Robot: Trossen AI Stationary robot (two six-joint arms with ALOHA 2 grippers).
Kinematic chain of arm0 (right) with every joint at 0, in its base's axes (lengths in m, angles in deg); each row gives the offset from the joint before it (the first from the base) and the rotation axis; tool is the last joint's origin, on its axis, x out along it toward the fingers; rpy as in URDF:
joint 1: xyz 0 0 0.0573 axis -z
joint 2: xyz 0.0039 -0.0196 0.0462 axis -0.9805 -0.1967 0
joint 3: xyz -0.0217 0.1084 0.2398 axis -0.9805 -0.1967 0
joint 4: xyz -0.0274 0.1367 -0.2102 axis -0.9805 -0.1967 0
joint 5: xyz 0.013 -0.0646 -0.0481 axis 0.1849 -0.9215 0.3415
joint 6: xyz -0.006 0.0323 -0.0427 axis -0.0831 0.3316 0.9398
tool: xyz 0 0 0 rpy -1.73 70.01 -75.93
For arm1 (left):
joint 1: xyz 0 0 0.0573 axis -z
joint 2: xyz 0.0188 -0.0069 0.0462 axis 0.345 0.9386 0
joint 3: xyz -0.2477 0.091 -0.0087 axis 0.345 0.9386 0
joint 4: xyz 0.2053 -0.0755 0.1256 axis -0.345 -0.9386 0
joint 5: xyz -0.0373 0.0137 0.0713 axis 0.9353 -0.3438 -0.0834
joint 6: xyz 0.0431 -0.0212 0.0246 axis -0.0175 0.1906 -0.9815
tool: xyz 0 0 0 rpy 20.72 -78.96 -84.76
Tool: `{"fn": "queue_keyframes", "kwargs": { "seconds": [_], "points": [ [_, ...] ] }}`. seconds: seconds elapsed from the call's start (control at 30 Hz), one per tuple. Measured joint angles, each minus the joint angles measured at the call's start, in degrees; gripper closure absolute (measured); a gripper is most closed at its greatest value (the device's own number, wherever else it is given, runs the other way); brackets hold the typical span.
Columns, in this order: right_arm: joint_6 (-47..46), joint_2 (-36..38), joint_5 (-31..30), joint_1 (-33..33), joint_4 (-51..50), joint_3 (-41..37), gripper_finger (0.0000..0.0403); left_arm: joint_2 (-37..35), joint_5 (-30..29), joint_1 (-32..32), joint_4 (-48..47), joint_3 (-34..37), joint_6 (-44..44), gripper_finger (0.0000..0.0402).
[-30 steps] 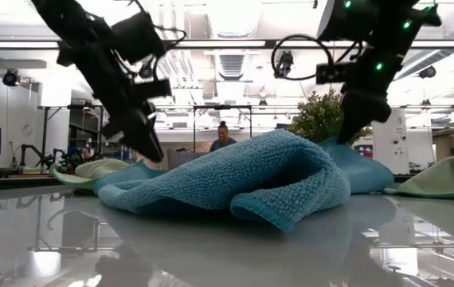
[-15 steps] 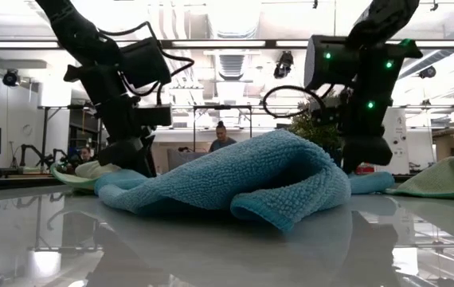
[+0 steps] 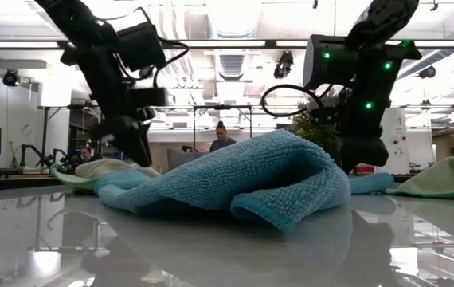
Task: Fold microfiber towels
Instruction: Fold the left blue microfiber towel
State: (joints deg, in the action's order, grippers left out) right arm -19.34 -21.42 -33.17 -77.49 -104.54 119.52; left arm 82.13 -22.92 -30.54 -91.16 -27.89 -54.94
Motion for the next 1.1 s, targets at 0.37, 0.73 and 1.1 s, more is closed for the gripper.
{"fn": "queue_keyframes", "kwargs": {
  "seconds": [0.37,0.73,1.1],
  "points": [
    [-0.94,0.0,0.05,0.0,1.26,0.0,0.0394,-2.1,7.13,-4.82,-3.41,1.2,5.69,0.0212],
    [-0.85,0.0,0.08,0.0,2.02,0.0,0.0394,0.64,11.89,-4.73,-2.39,1.24,8.14,0.0199],
    [-0.85,0.0,0.08,0.0,2.28,0.0,0.0394,0.73,12.51,-4.56,-2.12,1.2,8.12,0.0285]
  ]
}}
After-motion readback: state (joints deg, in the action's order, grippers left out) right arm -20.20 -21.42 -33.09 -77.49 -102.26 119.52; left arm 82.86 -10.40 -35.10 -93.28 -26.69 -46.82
